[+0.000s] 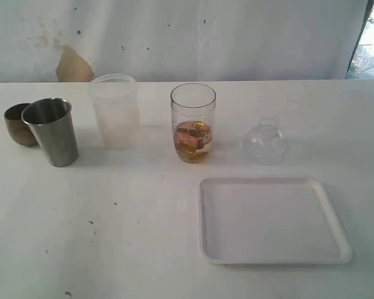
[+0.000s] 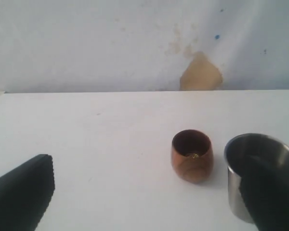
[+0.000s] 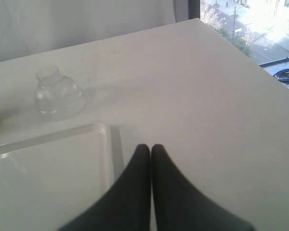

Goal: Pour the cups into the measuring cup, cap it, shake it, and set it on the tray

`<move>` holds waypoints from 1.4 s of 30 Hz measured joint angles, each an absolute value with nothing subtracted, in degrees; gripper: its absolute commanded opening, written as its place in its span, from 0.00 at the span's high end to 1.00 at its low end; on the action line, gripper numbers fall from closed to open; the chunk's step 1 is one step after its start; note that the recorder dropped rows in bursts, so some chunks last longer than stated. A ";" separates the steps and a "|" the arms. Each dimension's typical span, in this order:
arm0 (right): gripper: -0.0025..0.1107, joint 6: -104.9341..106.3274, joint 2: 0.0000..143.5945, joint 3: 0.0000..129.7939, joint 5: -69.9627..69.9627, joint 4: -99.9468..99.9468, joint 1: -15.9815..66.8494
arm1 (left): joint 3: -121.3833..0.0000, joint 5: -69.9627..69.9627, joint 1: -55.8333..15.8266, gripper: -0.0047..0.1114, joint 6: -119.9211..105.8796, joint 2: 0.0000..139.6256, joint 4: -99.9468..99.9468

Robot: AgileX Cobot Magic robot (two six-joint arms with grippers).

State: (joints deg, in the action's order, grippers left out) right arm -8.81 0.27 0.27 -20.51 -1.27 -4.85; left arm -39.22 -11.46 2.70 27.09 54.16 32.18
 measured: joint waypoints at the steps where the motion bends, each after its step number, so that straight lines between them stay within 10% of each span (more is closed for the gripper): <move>1: 0.98 -8.81 0.27 0.27 -20.51 -1.27 -4.85 | -39.22 -12.51 2.70 0.05 24.72 53.31 30.46; 17: 0.98 -8.81 0.27 0.27 -20.51 -1.27 -4.85 | -38.15 -21.52 2.70 0.05 -19.17 33.57 -17.56; 42: 0.98 -8.92 0.27 0.27 -20.51 -1.27 -4.85 | -26.98 -16.70 2.70 0.05 -25.49 0.36 -30.43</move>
